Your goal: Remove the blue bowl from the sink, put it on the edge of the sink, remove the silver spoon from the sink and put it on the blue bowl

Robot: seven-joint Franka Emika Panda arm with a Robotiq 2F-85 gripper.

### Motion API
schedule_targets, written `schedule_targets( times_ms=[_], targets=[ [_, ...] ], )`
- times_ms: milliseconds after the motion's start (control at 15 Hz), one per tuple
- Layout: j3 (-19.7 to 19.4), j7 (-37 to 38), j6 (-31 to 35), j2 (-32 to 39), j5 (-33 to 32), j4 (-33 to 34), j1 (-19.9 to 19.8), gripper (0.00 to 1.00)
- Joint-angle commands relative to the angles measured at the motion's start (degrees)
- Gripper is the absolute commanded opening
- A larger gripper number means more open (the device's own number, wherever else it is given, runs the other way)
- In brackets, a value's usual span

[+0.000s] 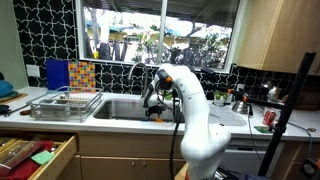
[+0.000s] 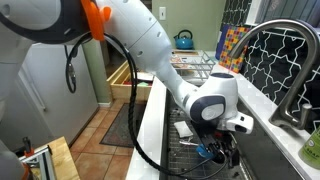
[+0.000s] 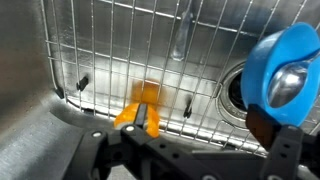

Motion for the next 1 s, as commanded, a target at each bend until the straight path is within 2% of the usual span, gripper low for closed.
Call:
schedule_targets(
  times_ms=[0,267,933],
  targets=[
    [3.03,-0.66,-1.53,0.24,3.1,0.54,-1.3,1.0],
    [2.68,0.95,-0.83,2.22,3.34,1.79,-0.48,1.0],
    [-1.86,6.17,-2.99,7.6,2.2,5.25,-0.13,1.0]
  ],
)
